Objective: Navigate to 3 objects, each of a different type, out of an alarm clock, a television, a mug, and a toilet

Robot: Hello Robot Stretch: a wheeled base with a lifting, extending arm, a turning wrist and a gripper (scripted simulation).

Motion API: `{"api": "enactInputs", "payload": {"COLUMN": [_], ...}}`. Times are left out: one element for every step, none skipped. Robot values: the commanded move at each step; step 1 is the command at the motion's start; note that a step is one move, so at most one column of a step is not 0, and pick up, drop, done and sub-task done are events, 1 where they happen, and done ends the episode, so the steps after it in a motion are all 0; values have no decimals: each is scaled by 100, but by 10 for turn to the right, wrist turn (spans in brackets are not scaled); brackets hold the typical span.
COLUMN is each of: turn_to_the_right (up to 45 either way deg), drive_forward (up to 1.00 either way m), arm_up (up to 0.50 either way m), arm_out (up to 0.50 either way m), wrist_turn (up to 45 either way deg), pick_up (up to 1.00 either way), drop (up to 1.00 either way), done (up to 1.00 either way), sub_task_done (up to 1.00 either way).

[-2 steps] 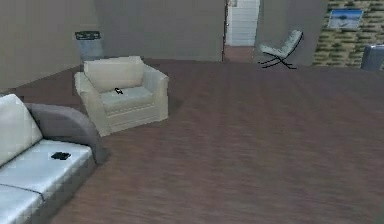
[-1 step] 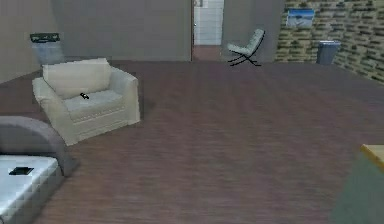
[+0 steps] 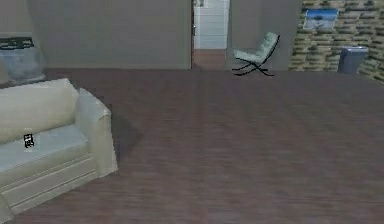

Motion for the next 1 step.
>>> {"api": "enactInputs", "payload": {"turn_to_the_right": [30], "drive_forward": [0], "arm_up": [0], "arm_out": [0], "wrist_turn": [0], "pick_up": [0], "drop": [0], "done": [0], "sub_task_done": [0]}}
